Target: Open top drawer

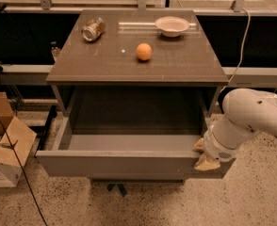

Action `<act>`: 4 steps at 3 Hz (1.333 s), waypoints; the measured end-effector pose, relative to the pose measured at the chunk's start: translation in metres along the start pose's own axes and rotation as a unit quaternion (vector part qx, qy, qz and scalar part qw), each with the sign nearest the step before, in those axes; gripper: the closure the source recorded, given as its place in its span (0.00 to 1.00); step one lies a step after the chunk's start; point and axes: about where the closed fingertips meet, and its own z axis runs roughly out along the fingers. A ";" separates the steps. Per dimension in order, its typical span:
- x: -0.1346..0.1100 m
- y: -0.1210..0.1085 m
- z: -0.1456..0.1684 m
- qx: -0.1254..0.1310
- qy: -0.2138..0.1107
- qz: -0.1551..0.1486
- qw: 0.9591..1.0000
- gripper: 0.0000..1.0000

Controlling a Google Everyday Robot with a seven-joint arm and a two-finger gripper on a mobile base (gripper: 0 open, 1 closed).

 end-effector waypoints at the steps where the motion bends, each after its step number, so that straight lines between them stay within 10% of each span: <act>1: 0.006 0.026 0.005 -0.021 -0.012 0.023 0.999 0.74; 4: 0.006 0.028 0.006 -0.023 -0.011 0.022 0.999 0.04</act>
Offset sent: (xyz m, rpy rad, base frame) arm -0.0986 -0.0079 -0.0322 0.0822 0.2508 -0.1639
